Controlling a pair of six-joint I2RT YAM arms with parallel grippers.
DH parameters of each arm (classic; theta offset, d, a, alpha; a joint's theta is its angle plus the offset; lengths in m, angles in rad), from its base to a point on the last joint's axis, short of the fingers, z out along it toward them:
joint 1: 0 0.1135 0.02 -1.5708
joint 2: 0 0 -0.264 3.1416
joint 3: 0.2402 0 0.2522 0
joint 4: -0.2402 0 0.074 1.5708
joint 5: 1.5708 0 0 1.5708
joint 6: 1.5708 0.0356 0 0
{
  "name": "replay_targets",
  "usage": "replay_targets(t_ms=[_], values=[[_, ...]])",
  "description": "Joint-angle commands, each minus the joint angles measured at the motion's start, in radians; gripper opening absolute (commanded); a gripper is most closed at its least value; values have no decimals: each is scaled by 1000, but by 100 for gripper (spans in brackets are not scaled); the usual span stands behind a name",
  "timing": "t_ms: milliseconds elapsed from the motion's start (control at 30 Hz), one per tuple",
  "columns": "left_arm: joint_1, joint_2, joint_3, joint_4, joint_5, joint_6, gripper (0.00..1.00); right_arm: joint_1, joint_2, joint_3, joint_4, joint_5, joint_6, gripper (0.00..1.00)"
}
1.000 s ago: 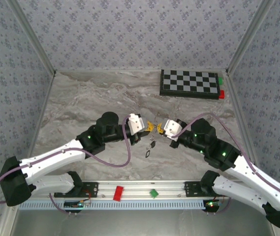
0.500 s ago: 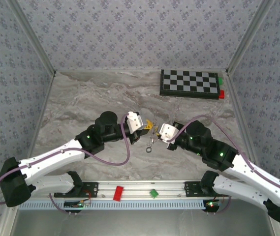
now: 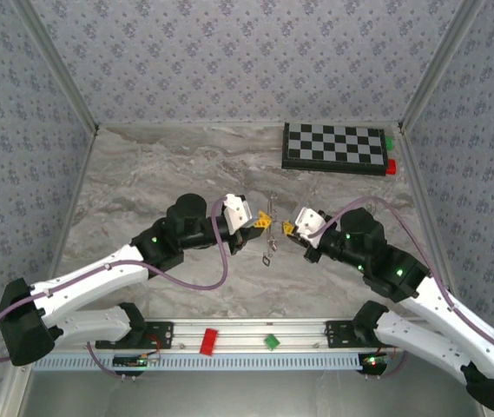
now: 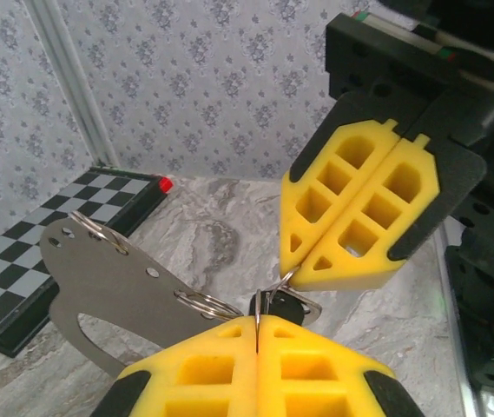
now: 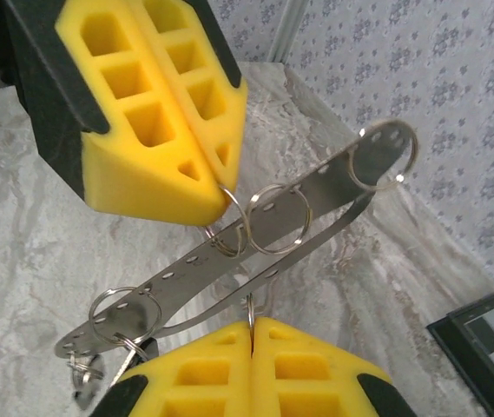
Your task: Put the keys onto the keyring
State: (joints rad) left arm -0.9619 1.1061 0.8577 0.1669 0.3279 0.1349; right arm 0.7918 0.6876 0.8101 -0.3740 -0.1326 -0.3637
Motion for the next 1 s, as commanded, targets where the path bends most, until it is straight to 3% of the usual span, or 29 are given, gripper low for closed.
replay_targets(t_ms=[0, 300, 633, 967], values=[[21, -20, 43, 27, 51, -55, 0, -40, -3, 47, -22, -107, 74, 0], [82, 14, 111, -32, -10, -209, 0, -103, -8, 32, -2, -153, 106, 0], [91, 44, 145, -75, -24, -239, 0, -150, 4, 46, 15, -201, 159, 0], [111, 13, 65, -15, 196, -185, 0, -194, 48, 91, 13, -293, 185, 0]])
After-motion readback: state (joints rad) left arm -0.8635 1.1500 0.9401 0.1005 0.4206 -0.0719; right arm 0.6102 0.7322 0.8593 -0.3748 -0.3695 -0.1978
